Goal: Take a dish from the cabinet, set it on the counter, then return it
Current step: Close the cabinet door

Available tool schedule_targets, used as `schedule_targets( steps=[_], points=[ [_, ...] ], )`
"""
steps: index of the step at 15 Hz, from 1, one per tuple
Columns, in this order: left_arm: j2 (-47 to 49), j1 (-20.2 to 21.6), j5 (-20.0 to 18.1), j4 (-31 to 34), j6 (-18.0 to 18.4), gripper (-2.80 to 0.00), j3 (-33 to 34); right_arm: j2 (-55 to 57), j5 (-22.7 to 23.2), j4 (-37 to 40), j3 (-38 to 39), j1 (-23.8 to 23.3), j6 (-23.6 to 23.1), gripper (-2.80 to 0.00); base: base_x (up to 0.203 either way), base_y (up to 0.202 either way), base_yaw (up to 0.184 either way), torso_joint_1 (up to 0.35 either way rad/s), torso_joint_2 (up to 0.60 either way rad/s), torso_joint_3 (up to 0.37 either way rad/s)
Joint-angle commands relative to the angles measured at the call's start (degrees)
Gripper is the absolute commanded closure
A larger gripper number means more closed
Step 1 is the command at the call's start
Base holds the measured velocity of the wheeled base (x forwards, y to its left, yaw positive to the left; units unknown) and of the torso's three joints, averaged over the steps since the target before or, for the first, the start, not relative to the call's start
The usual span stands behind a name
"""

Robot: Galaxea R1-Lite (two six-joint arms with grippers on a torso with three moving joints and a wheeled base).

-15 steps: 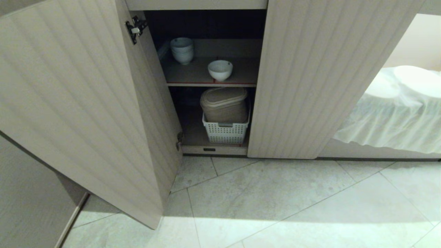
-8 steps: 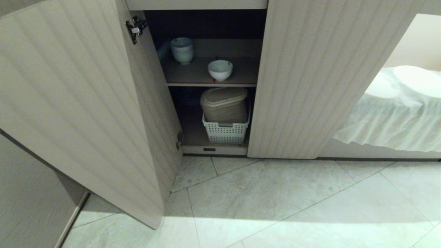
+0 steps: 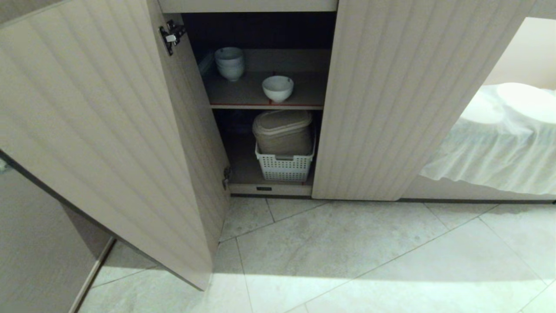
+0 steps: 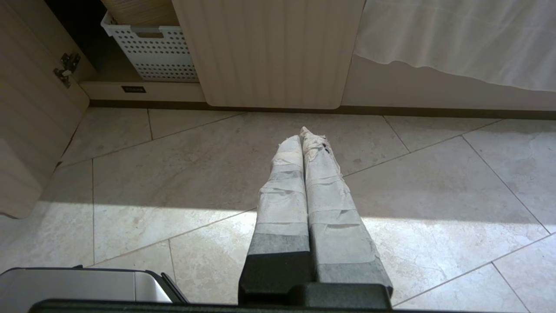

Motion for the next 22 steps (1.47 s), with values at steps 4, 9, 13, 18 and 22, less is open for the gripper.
schedule_targets(
  steps=[4,9,13,18,22],
  points=[
    [-1.0,-2.5,-0.3,0.1,-0.1,0.00,0.3,0.0,0.0,0.0,0.0,0.0,0.0,0.00,0.000,0.000,0.000,0.000,0.00,0.000],
    [-2.0,-5.3,-0.3,0.1,-0.2,0.00,1.4,0.0,0.0,0.0,0.0,0.0,0.1,0.00,0.000,0.000,0.000,0.000,0.00,0.000],
    [-2.7,-8.5,-0.3,0.1,-0.5,0.00,2.0,0.0,0.0,-0.1,0.0,0.1,0.0,0.00,0.000,0.000,0.000,0.000,0.00,0.000],
    [-3.0,-12.3,-0.2,0.1,-1.3,0.00,2.0,0.0,0.0,0.0,0.0,0.0,0.0,0.00,0.000,0.000,0.000,0.000,0.00,0.000],
    [-2.7,-15.6,-0.2,0.1,-1.3,0.00,2.0,0.0,0.0,0.0,0.0,0.0,0.0,0.00,0.000,0.000,0.000,0.000,0.00,0.000]
  ],
)
